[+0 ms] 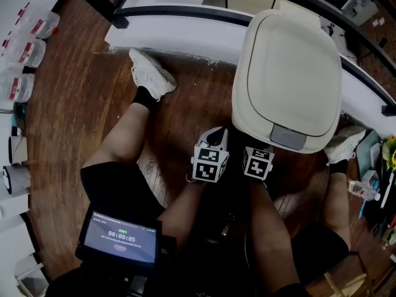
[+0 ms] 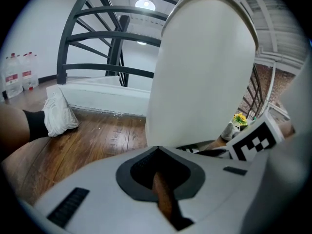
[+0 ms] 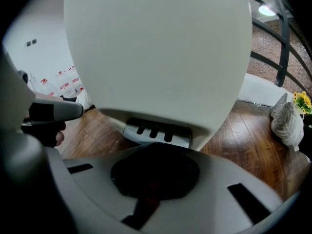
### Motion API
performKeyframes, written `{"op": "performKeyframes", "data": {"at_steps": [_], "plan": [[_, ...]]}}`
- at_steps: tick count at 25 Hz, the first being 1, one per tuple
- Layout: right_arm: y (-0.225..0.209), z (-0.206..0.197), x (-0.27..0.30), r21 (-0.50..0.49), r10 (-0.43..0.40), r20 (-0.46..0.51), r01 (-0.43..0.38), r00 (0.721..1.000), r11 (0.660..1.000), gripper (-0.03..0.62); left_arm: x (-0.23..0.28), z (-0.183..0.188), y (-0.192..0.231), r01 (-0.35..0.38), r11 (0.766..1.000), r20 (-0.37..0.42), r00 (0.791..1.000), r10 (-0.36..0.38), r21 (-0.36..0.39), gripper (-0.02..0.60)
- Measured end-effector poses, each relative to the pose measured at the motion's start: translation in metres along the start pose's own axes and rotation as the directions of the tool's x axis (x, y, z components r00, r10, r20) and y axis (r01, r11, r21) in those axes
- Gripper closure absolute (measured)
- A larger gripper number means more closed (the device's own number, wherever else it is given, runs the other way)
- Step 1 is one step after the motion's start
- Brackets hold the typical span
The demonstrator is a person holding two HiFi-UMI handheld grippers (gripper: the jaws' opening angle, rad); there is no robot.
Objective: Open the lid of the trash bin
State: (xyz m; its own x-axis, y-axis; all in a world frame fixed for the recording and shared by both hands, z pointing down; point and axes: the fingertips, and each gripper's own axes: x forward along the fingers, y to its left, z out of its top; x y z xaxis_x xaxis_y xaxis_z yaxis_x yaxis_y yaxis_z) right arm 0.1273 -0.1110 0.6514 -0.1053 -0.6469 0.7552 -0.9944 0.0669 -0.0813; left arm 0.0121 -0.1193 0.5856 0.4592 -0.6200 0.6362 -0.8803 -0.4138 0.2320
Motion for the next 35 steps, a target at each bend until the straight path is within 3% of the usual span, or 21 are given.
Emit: {"op": "performKeyframes", "data": {"at_steps": [15,20,35], "plan": [[0.000,-0.007,0.010,0.000,-0.023,-0.012,0.023,1.000,1.000,0.589,0.009,-0.012,-0.002,0.017,1.000,-0.020,1.000,-0.018,-0.021,0.583],[0.003,-0.004,0.013,-0.047,-0.027,0.000,0.027,1.000,0.999,0.589,0.008,-0.014,0.000,0.027,0.999,-0.018,0.999,-0.028,-0.028,0.583],[0.001,-0.010,0.019,-0.020,-0.015,-0.048,0.014,0.999,1.000,0.589,0.007,-0.017,0.000,0.028,0.998,-0.021,0.999,-0.029,-0.049,0.583]]}}
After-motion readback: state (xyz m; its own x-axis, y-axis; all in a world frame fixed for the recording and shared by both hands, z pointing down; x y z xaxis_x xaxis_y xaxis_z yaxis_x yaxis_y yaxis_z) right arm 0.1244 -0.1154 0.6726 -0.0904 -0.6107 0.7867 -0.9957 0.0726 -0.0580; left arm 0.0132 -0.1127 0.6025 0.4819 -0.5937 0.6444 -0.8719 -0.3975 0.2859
